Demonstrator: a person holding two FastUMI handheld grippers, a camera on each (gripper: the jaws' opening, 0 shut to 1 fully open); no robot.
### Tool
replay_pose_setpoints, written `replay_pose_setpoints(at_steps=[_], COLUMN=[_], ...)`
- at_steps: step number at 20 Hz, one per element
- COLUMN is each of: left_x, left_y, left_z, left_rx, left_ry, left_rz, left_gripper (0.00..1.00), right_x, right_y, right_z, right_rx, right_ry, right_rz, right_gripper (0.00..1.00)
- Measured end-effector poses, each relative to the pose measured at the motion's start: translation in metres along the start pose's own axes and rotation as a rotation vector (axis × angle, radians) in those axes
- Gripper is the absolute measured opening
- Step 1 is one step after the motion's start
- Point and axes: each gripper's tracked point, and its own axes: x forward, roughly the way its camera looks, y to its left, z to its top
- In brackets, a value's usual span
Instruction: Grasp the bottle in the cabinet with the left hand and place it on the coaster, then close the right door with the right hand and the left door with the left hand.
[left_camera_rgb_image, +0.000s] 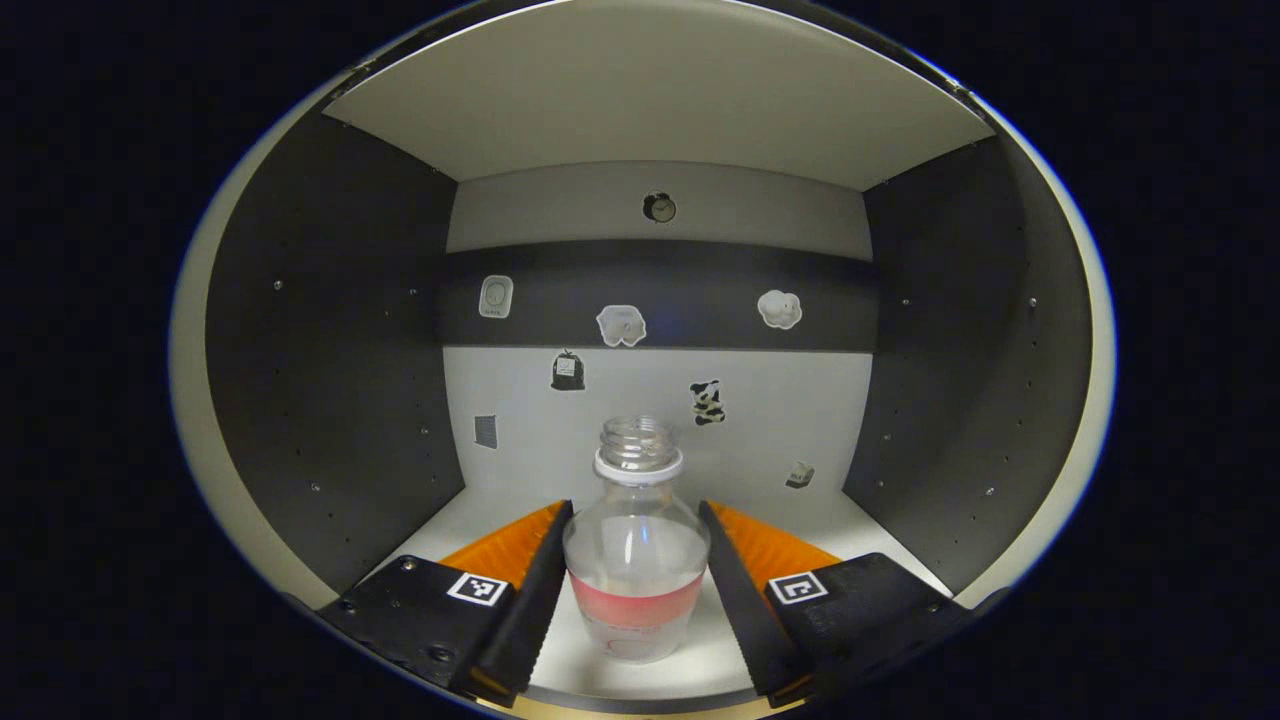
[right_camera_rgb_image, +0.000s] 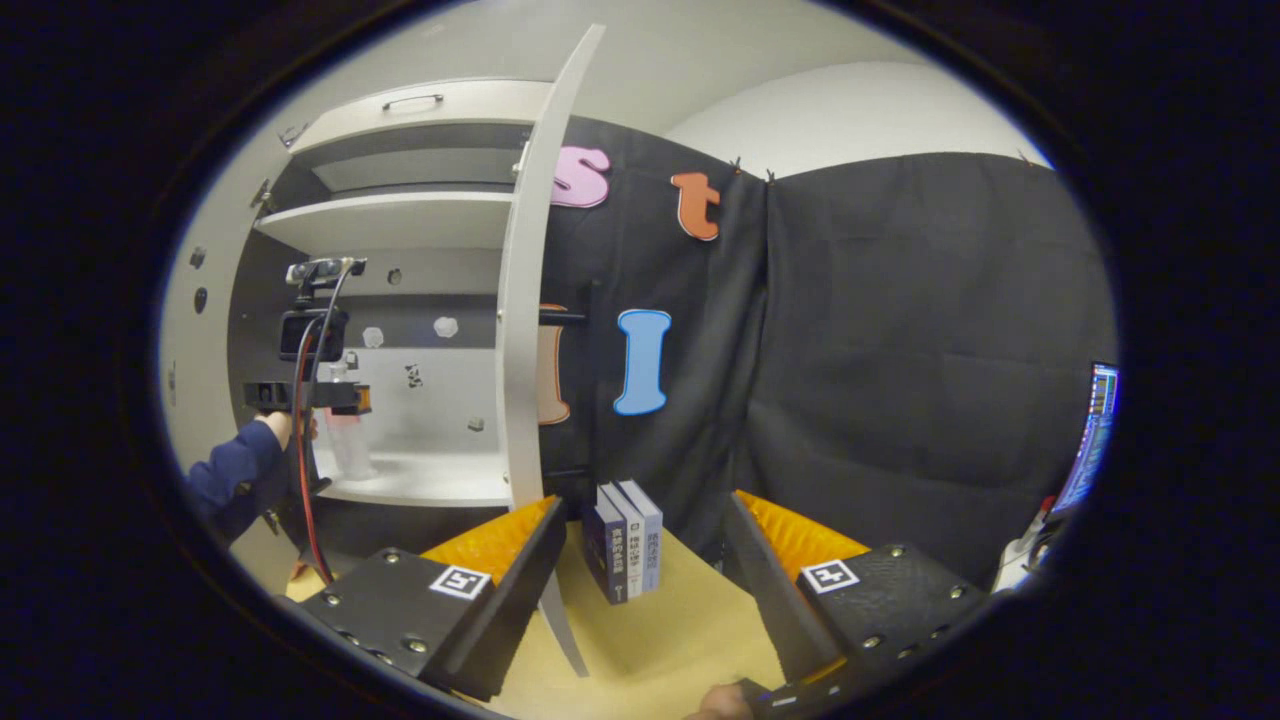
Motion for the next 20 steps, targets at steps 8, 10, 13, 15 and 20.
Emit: replay_pose_setpoints(at_steps=[8, 10, 13, 15, 20], left_x=[-0.037, -0.057, -0.088, -0.108, -0.162], left_y=[-0.001, -0.008, -0.016, -0.019, -0.018], left_z=[0.003, 0.004, 0.000, -0.010, -0.048], left_rx=[-0.014, -0.038, -0.057, -0.056, -0.089], left_ry=[-0.012, -0.027, -0.049, -0.044, -0.007], left_rz=[-0.046, -0.093, -0.158, -0.188, -0.251], left_gripper=[0.79, 0.79, 0.78, 0.78, 0.78], right_x=[-0.004, -0.008, -0.016, -0.021, -0.029], right_y=[-0.009, -0.013, -0.019, -0.021, -0.025], right_z=[-0.002, -0.003, -0.004, -0.003, -0.007], right_rx=[0.020, 0.020, 0.012, 0.008, 0.002], right_ry=[-0.010, -0.013, -0.020, -0.024, -0.021], right_rz=[0.027, 0.038, 0.055, 0.070, 0.113], right_gripper=[0.98, 0.97, 0.94, 0.94, 0.97])
